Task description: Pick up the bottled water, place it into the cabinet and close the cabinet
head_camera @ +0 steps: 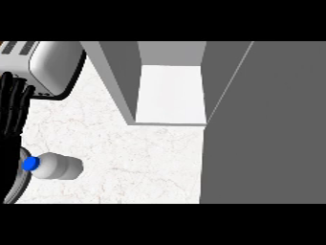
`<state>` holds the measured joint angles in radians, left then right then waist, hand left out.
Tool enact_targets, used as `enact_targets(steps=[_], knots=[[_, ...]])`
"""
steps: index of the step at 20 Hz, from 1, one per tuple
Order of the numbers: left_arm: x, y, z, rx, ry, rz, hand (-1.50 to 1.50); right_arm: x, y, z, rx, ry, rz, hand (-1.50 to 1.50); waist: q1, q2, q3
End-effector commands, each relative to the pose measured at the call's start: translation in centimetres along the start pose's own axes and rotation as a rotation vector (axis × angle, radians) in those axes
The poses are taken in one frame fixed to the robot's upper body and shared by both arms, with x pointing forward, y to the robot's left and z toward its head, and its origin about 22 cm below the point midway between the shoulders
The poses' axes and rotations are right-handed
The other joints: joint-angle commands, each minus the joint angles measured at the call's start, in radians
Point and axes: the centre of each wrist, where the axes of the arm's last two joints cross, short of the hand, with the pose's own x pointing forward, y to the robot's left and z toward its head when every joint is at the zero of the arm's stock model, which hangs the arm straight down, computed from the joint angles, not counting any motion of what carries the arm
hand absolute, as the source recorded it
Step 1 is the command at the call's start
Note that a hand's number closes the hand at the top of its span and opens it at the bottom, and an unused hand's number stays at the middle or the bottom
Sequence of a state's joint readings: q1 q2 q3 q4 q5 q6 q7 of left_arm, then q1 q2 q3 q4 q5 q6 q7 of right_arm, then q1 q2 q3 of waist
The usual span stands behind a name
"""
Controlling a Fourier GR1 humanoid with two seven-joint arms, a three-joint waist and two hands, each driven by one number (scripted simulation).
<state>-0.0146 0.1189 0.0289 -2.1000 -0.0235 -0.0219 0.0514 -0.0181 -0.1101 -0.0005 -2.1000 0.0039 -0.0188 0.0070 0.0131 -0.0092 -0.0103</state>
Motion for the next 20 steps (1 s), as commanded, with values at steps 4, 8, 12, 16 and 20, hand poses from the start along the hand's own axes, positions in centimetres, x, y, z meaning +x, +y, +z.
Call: enact_targets(steps=[4, 8, 12, 16, 20], knots=[[1.8, 4.5, 2.8, 0.241, -0.041, -0.015, -1.50, 2.4, -0.2, 2.3, 0.029, 0.021, -0.006, -1.50, -0.008, 0.004, 0.009], [0.7, 4.4, 5.7, 0.478, 0.127, 0.195, -1.50, 1.4, 2.2, 3.6, 0.183, 0.074, -0.174, -1.50, 0.021, -0.002, 0.009], [4.2, 5.1, 8.0, 0.533, 0.139, 0.207, -1.50, 4.8, 2.3, 4.5, 0.203, 0.088, -0.181, -1.50, 0.000, 0.002, 0.010], [8.6, 3.6, 9.0, 0.550, 0.118, 0.228, -1.50, 5.9, 3.5, 5.5, 0.216, 0.088, -0.216, -1.50, -0.007, 0.005, 0.011], [10.2, 4.3, 10.1, 0.530, 0.115, 0.192, -1.50, 8.1, 4.5, 6.0, 0.200, 0.095, -0.193, -1.50, 0.003, 0.001, 0.010]])
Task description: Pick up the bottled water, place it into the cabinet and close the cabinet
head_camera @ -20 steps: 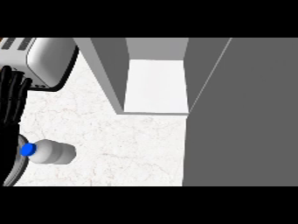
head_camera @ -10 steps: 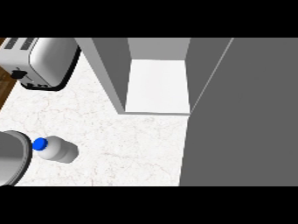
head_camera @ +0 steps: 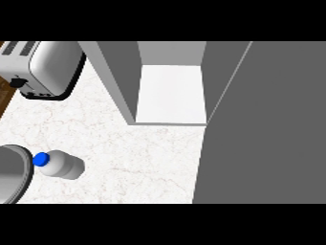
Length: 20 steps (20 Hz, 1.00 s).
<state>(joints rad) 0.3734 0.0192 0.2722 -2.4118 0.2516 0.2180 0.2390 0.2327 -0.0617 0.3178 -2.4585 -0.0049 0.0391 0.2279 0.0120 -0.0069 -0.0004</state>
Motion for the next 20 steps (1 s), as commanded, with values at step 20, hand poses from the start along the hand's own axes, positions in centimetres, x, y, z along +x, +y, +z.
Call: enact_targets(steps=[20], knots=[[4.6, 1.2, 2.6, -0.023, 0.007, -0.009, -1.50, 3.0, 3.1, 1.4, -0.008, 0.003, -0.011, -1.50, -0.005, -0.005, 0.000]])
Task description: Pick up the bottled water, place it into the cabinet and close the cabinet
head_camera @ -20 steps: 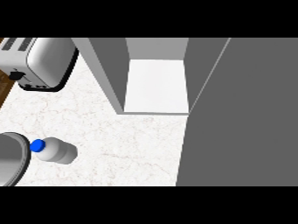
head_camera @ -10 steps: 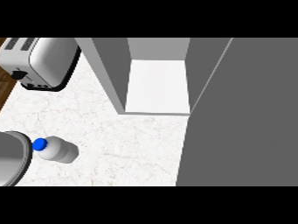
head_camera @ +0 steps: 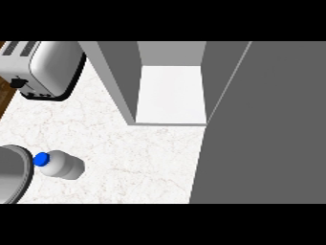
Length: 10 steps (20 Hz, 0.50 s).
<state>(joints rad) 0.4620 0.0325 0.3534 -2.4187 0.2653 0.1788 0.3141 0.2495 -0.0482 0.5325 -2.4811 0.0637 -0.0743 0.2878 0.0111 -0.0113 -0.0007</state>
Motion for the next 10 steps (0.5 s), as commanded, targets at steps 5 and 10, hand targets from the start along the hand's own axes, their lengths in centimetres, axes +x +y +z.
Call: enact_targets(steps=[5, 10], knots=[[2.3, 0.1, 1.8, -0.068, -0.072, 0.086, -1.50, 1.4, -0.1, -0.1, -0.042, -0.044, 0.111, -1.50, 0.005, 0.004, 0.000], [1.5, 0.8, 0.1, -0.061, -0.067, 0.044, -1.50, 1.8, 1.4, 1.1, -0.027, -0.043, 0.086, -1.50, -0.012, 0.004, -0.001]])
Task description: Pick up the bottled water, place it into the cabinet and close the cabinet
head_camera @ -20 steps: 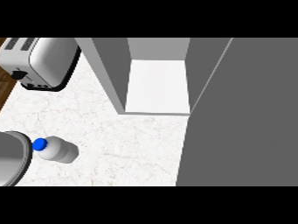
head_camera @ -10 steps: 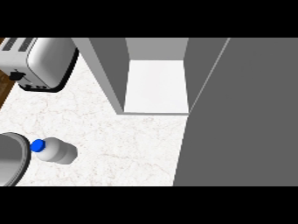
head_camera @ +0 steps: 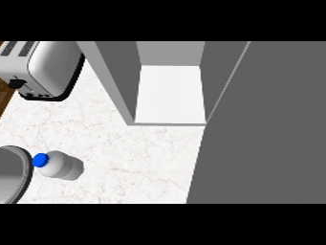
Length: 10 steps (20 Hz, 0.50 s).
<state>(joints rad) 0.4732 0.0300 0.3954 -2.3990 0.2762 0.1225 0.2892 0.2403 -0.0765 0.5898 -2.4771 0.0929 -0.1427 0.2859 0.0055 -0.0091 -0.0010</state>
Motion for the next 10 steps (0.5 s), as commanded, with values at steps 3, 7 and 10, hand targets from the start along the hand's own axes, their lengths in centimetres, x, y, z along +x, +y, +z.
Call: enact_targets(steps=[3, 7, 10], knots=[[-0.6, -1.5, -0.7, -0.040, -0.038, 0.095, -1.50, 2.1, 0.0, 0.9, -0.023, -0.048, 0.101, -1.50, -0.012, 0.005, 0.000], [-1.8, -1.2, 0.0, -0.044, -0.005, 0.080, -1.50, 3.3, 1.0, 2.0, -0.016, -0.040, 0.084, -1.50, -0.016, 0.001, -0.001], [-3.8, -0.9, -1.1, -0.022, -0.013, 0.049, -1.50, 2.0, 1.4, 1.4, 0.003, -0.053, 0.107, -1.50, -0.015, 0.003, -0.001]])
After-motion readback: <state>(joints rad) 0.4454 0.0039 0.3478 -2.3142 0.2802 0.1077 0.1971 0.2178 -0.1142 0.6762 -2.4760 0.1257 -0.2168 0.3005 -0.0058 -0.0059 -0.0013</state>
